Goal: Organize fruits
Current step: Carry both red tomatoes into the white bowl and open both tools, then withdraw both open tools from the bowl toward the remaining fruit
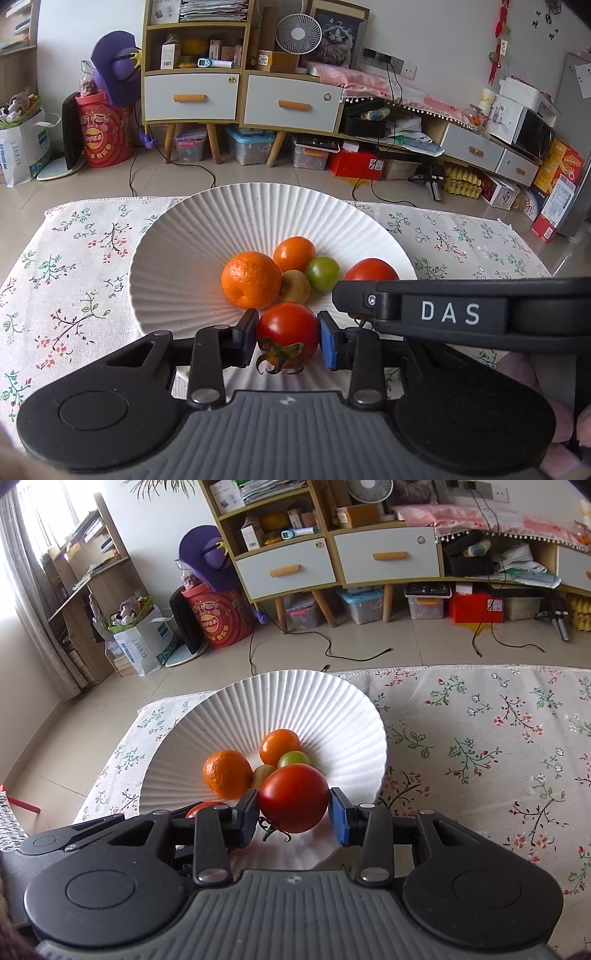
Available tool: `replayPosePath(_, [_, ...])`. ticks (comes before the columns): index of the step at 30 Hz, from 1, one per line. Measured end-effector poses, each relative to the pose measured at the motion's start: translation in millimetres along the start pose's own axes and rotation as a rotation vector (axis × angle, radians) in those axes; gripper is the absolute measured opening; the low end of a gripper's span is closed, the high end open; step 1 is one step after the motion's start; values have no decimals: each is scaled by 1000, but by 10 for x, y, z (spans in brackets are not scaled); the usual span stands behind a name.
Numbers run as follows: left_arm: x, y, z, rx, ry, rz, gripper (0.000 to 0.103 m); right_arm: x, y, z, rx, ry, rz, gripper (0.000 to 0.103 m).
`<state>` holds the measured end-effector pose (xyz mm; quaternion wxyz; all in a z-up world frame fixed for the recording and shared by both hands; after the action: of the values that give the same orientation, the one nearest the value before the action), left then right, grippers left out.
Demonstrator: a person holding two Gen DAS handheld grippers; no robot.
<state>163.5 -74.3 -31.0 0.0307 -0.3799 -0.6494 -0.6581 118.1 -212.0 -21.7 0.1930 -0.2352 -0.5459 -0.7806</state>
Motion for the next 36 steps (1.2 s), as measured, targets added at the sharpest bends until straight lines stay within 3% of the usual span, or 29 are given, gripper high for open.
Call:
replayPosePath(13, [-11, 29, -6, -7, 13, 4, 31, 32, 27, 26, -2, 20, -3, 38])
replayPosePath(21, [47, 42, -1, -29, 29, 6, 47, 107, 60, 14, 0, 16, -13, 45])
replayPosePath(36, [267, 20, 25, -95, 49, 7, 65, 329, 38, 28, 60, 25, -22, 62])
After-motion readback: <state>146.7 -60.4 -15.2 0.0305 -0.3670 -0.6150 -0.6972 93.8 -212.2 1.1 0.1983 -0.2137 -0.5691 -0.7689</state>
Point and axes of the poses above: each gripper's, at about its wrist camera, not at the fingertips, and x roughly against the way its jaws point, z to its left, y to its top, the point moved 3 cm from there along -x, roughly the way its jaws point, and after that the axes turned 9 degrees about -z, right-handed, at the moved point
